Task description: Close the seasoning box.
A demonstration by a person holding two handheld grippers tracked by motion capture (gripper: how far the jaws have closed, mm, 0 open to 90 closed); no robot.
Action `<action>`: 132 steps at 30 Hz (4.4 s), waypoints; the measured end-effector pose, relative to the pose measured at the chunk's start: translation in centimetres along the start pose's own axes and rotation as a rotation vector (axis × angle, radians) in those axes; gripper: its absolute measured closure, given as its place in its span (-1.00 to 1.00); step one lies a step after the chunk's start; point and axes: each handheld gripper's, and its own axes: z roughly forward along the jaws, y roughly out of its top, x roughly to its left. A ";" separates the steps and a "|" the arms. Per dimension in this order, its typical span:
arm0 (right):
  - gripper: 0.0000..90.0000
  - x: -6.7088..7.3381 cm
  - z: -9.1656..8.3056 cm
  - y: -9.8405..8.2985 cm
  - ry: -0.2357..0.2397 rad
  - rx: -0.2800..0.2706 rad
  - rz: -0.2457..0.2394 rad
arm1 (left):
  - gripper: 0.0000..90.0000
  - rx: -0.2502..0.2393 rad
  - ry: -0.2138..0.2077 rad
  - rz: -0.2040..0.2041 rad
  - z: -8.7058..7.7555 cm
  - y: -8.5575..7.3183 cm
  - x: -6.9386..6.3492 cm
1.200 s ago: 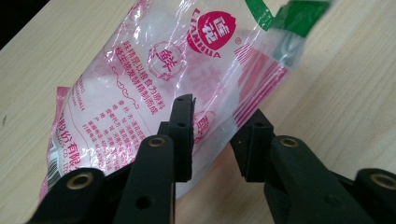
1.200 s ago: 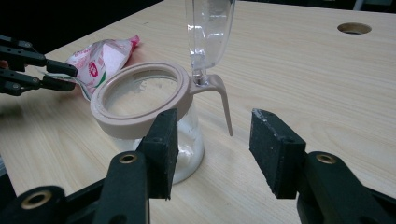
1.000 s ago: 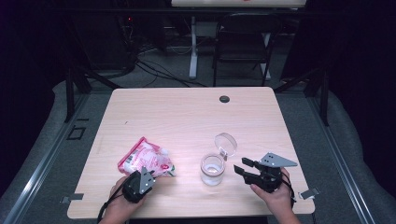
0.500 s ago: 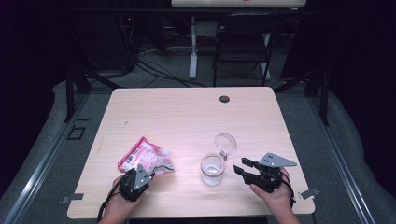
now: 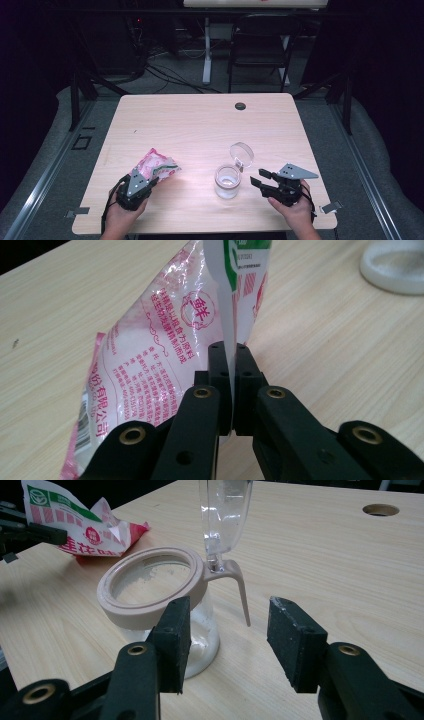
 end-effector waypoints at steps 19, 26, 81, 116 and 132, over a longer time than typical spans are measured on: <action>0.15 -0.2 -0.2 0.0 -0.010 -0.014 0.016 | 1.00 -0.067 0.054 -0.176 -1.9 2.4 5.0; 0.15 -0.3 -0.1 0.0 -0.012 -0.014 0.015 | 1.00 -0.085 0.093 -0.215 -2.4 3.6 7.0; 0.15 -0.5 -0.5 0.0 -0.023 -0.029 0.016 | 1.00 -0.119 -0.090 -0.056 0.6 12.4 1.2; 0.20 0.4 -1.7 1.2 0.033 -0.093 -0.033 | 1.00 -0.096 -0.265 -0.018 1.0 6.8 -4.1; 0.16 2.4 -2.3 2.4 0.062 -0.100 -0.079 | 1.00 -0.080 -0.290 0.020 1.7 5.7 -6.2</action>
